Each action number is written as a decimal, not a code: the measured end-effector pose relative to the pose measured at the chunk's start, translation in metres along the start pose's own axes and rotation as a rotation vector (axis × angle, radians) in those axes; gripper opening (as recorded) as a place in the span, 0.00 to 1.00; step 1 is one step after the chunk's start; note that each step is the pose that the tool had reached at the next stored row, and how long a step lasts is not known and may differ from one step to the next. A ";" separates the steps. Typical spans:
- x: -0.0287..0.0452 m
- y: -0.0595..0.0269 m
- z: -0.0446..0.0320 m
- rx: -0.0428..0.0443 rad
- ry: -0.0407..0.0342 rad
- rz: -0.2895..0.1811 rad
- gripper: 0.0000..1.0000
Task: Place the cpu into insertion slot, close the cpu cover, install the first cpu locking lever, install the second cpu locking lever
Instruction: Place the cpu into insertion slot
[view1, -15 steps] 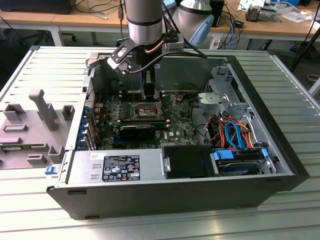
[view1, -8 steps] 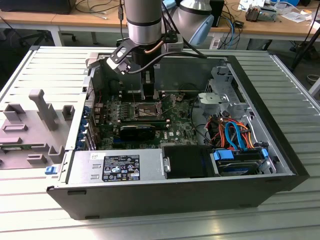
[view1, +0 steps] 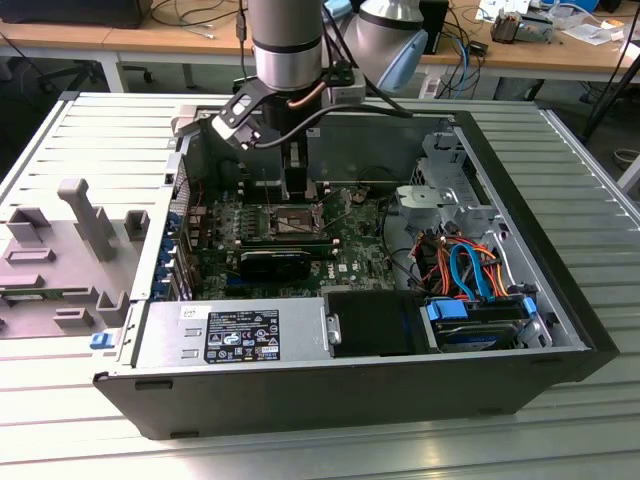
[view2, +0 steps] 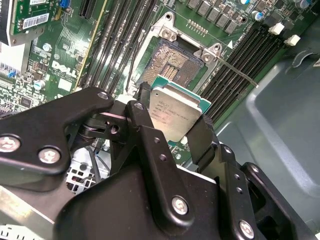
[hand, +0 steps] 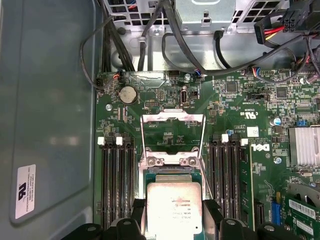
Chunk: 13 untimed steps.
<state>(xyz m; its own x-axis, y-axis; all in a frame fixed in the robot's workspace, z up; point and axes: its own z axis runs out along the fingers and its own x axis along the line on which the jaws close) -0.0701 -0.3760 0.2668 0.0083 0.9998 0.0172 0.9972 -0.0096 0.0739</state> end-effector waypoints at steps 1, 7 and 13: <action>0.0000 -0.0002 0.0001 0.0000 0.0000 0.000 0.54; 0.0000 -0.0011 0.0006 0.0000 -0.0001 0.000 0.54; 0.0000 -0.0024 0.0012 0.0000 -0.0001 0.000 0.54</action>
<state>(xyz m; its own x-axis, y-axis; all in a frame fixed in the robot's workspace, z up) -0.0724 -0.3760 0.2655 0.0083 0.9998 0.0171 0.9972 -0.0096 0.0739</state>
